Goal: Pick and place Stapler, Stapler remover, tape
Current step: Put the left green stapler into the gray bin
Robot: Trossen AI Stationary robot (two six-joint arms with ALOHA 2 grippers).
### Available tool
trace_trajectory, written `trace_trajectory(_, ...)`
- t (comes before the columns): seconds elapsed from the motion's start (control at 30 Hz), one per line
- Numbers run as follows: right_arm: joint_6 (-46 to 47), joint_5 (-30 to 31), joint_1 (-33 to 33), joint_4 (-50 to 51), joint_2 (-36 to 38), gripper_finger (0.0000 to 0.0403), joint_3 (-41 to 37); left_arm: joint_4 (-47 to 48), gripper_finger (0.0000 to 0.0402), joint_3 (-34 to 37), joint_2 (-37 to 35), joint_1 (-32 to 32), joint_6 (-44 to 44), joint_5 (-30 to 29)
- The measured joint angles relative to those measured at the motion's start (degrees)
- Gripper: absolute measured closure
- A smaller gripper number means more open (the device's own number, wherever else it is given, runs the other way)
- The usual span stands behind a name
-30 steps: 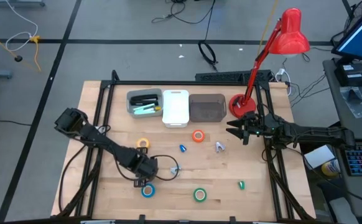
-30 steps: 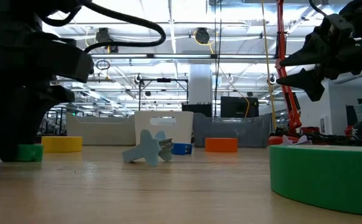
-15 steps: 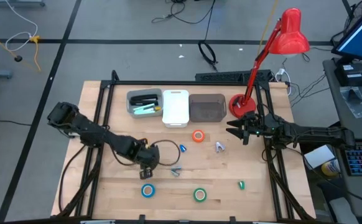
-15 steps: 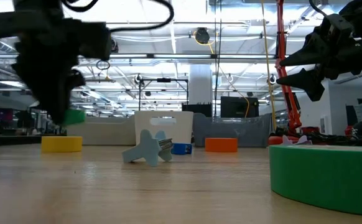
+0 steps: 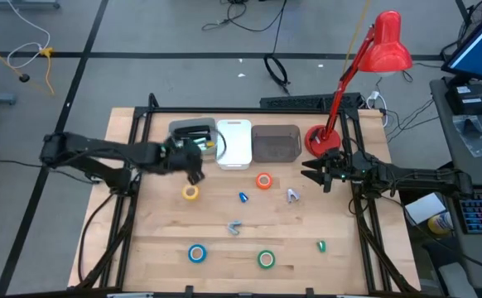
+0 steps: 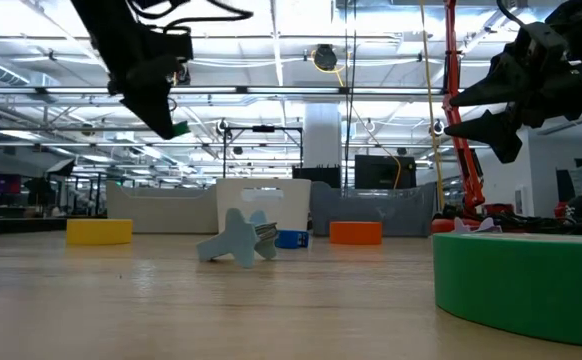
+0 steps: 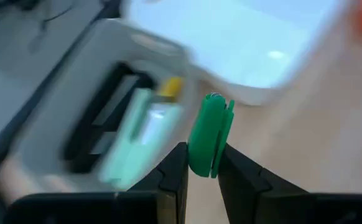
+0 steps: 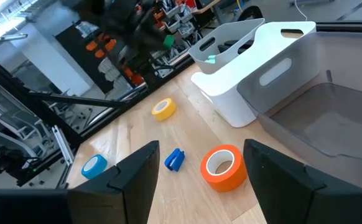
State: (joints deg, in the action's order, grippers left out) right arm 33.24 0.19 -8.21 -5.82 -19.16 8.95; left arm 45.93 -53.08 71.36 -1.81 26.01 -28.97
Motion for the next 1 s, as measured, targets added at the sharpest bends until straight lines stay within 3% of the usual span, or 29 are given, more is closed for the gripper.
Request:
trace_trajectory(0.13,0.58,0.02,0.0,0.0,0.0,0.0174,0.0,1.02,0.0326,0.0,-1.05,-10.4,-5.18,0.42)
trace_trajectory(0.43,0.36,0.02,0.01,0.02,0.0,0.0174,0.0,1.14,0.0326,-0.04,2.81,-27.42,-18.6,11.31)
trace_trajectory(0.63,0.26,0.02,0.02,0.07,0.02,0.0174,0.0,2.41,0.0325,-0.04,6.8,-33.03,-24.58,14.5)
trace_trajectory(1.0,2.26,0.02,0.0,0.14,0.01,0.0174,0.0,2.43,0.0325,-0.02,17.19,-37.94,-24.25,15.13)
